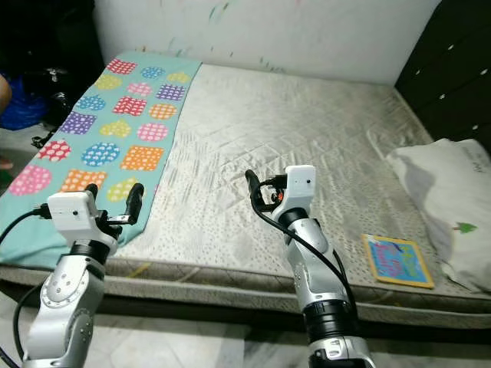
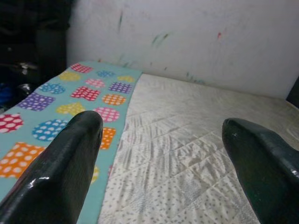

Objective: Clean up the room

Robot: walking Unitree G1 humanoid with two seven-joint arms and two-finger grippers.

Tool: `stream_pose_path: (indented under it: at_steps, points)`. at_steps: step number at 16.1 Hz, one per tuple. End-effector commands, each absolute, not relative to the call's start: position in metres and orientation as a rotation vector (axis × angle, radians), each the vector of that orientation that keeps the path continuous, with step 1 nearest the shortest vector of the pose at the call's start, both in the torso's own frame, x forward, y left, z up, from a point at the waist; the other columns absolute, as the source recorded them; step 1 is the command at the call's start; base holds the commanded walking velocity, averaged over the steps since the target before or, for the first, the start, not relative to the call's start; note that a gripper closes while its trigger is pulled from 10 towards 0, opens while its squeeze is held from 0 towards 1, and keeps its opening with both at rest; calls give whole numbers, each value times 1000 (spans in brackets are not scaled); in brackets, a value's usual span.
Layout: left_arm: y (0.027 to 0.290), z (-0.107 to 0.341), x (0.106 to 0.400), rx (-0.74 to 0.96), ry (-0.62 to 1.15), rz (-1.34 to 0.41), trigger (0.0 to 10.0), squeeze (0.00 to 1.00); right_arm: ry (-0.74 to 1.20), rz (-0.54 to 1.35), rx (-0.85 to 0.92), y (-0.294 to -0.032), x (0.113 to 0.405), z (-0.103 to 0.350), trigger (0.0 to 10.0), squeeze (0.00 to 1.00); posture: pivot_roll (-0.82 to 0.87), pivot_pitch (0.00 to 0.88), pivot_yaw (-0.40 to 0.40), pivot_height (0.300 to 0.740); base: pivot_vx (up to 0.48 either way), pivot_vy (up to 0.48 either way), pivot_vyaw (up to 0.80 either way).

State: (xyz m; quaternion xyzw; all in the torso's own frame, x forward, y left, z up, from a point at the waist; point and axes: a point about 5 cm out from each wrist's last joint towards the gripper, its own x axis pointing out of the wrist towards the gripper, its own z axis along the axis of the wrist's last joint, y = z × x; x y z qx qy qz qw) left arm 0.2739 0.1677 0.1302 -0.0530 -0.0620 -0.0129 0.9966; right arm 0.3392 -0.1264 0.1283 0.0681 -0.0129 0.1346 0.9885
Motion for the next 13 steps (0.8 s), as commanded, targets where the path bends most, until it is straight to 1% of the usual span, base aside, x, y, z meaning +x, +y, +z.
stream_pose_path:
  at_steps: [1, 11, 13]
  points:
    - [165, 134, 274, -106, -138, -39, 10000, 0, -39, 254, 131, -133, 340, 131, 10000, 0, -15, 58, -78, 740, 300, 0, 0]
    - [165, 134, 276, -103, -132, -40, 10000, 0, -34, 230, 122, -136, 341, 130, 10000, 0, -16, 56, -76, 740, 301, 0, 0]
    - [167, 132, 276, -106, -121, -19, 10000, 0, -32, 225, 119, -139, 340, 128, 10000, 0, -16, 56, -76, 740, 0, 0, 0]
